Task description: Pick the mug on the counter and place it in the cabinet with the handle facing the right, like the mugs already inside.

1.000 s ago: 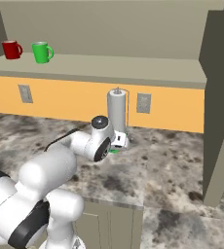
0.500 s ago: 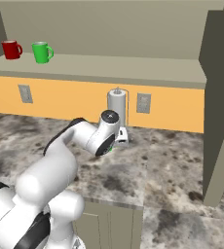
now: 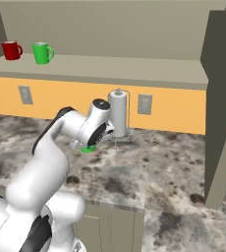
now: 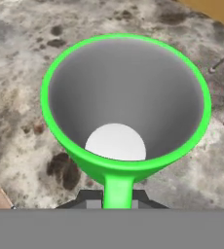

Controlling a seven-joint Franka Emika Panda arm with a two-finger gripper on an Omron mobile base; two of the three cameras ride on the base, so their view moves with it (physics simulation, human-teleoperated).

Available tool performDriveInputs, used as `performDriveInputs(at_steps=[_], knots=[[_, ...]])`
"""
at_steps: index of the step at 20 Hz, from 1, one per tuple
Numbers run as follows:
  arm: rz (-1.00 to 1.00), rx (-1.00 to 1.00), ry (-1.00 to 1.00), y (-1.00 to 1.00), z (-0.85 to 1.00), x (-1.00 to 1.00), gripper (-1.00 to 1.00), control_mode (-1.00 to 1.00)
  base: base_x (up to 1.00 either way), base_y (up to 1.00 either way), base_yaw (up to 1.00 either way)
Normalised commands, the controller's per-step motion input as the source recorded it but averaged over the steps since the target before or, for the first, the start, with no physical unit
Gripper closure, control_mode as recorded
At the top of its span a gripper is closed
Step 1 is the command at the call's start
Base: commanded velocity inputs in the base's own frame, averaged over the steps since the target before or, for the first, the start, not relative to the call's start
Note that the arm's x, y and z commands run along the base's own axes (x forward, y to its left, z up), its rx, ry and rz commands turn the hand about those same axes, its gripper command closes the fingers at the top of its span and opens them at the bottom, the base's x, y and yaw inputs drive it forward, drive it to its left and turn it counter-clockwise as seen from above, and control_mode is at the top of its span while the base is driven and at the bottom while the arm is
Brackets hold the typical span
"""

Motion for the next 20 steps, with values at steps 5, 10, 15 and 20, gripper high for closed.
performDriveInputs(at_steps=[5,10,15,20], knots=[[0.36,0.0,0.01,0.49,0.22,-0.24,1.0,-1.0,0.0,0.0,0.0],[0.38,-0.07,0.01,0.57,0.52,-0.08,1.0,-1.0,0.0,0.0,0.0],[0.26,-0.05,-0.05,0.43,0.78,-0.28,1.0,-1.0,0.0,0.0,0.0],[0.22,0.01,-0.11,0.28,0.59,-0.45,1.0,-1.0,0.0,0.0,0.0]])
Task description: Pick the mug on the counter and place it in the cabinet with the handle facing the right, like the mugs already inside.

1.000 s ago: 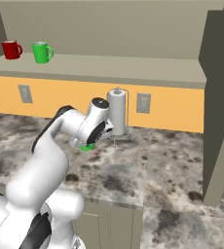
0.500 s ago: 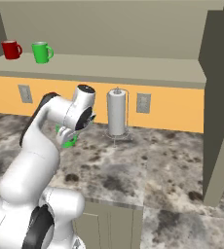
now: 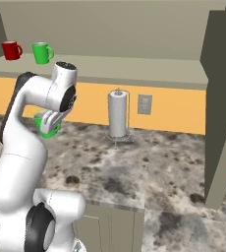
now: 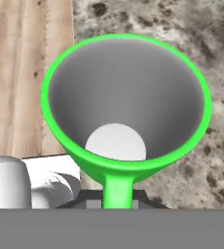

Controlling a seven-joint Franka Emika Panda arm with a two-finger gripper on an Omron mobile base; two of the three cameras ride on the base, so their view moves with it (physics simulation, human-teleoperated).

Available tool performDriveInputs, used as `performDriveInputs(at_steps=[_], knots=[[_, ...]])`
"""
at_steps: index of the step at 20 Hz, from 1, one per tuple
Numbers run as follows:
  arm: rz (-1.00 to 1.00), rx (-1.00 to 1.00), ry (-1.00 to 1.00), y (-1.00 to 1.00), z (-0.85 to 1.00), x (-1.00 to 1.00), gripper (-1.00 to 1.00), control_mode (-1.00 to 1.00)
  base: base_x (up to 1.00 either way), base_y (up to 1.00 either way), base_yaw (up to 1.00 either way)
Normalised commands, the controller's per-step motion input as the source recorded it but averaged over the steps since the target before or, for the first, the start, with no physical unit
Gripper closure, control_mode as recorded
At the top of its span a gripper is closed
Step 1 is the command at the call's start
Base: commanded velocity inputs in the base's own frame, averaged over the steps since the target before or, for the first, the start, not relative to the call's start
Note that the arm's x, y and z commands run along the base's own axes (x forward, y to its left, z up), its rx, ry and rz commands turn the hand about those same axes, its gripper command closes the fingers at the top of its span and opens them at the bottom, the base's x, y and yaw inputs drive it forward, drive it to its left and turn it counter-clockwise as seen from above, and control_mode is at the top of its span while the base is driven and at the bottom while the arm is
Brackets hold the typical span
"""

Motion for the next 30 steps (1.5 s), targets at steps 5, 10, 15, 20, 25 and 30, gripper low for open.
performDriveInputs(at_steps=[5,10,15,20,25,30], knots=[[0.01,0.28,-0.19,0.06,0.22,-0.18,1.0,-1.0,0.0,0.0,0.0],[-0.05,0.25,-0.06,0.04,0.42,0.0,1.0,-1.0,0.0,0.0,0.0],[-0.2,0.13,0.12,0.03,0.52,0.09,1.0,-1.0,0.0,0.0,0.0],[-0.24,0.21,0.12,-0.01,0.46,0.01,1.0,-1.0,0.0,0.0,0.0],[-0.13,-0.01,0.02,0.02,0.27,0.05,1.0,-1.0,0.0,0.0,0.0],[0.0,-0.13,-0.02,-0.04,0.38,0.25,1.0,-1.0,0.0,0.0,0.0]])
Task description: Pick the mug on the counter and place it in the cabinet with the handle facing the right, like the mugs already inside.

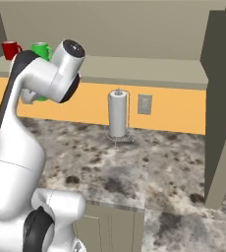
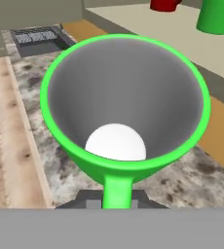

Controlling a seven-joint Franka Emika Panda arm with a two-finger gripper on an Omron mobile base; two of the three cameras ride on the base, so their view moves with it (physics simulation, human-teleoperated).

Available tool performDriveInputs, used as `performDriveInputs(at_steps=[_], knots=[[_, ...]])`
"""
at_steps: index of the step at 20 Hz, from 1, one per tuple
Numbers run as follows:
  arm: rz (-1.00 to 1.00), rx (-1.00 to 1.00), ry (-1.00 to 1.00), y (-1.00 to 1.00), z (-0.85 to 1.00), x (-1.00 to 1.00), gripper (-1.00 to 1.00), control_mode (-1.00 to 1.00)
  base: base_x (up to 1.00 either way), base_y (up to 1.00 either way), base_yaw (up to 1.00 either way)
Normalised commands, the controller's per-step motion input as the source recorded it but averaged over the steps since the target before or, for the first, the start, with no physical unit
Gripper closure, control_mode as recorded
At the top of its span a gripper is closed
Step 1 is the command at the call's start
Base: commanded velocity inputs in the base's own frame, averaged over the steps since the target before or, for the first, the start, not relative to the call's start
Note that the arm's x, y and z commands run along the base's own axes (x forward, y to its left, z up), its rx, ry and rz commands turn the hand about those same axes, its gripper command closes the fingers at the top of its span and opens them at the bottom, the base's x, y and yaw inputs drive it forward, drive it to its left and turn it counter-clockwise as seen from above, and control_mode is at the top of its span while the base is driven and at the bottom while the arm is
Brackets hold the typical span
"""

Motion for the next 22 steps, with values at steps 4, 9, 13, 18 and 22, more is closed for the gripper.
performDriveInputs(at_steps=[4,9,13,18,22], knots=[[-0.13,-0.09,0.0,-0.09,0.35,0.29,1.0,-1.0,0.0,0.0,0.0],[-0.24,0.0,-0.04,-0.08,0.32,0.27,1.0,-1.0,0.0,0.0,0.0],[-0.2,0.0,-0.09,0.0,0.45,0.18,1.0,-1.0,0.0,0.0,0.0],[-0.1,0.0,-0.04,0.0,0.11,0.19,1.0,-1.0,0.0,0.0,0.0],[-0.05,0.0,-0.04,0.0,-0.12,0.09,1.0,-1.0,0.0,0.0,0.0]])
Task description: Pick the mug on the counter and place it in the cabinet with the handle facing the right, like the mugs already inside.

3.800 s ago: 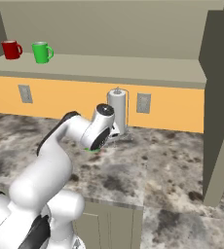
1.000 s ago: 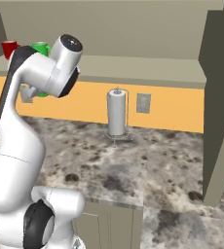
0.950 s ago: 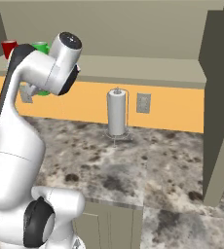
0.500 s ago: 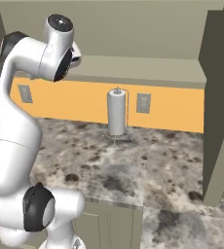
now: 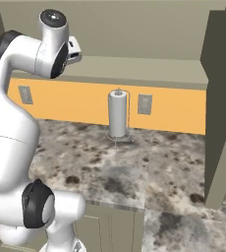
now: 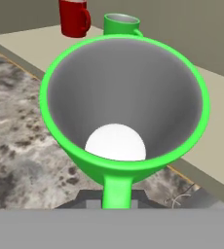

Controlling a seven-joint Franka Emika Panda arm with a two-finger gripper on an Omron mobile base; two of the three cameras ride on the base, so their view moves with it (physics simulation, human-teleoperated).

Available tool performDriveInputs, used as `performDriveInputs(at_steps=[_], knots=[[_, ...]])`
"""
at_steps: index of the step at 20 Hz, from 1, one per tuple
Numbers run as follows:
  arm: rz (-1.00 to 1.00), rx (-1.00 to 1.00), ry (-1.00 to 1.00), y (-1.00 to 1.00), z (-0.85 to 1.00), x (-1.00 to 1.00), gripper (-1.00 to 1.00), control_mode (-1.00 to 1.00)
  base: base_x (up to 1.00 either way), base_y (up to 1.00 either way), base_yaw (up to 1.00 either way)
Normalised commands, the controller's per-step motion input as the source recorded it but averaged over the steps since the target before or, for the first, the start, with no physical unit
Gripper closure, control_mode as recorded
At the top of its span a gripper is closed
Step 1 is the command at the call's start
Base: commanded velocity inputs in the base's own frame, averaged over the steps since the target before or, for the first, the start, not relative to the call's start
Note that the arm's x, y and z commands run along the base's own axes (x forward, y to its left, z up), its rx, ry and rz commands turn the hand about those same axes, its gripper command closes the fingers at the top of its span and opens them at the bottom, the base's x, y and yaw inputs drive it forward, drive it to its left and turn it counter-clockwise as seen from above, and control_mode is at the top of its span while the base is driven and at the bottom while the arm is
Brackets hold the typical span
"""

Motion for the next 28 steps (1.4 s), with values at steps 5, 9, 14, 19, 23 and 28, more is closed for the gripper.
performDriveInputs(at_steps=[5,9,14,19,23,28], knots=[[-0.05,0.0,0.0,0.0,-0.04,0.24,1.0,-1.0,0.0,0.0,0.0],[-0.06,-0.01,0.05,0.0,0.0,0.4,1.0,-1.0,0.0,0.0,0.0],[-0.07,0.0,0.12,0.0,-0.01,0.39,1.0,-1.0,0.0,0.0,0.0],[-0.08,0.0,0.06,0.0,-0.03,0.4,1.0,-1.0,0.0,0.0,0.0],[-0.07,0.0,0.04,0.0,-0.06,0.42,1.0,-1.0,0.0,0.0,0.0],[-0.04,0.0,0.05,0.0,-0.09,0.34,1.0,-1.0,0.0,0.0,0.0]])
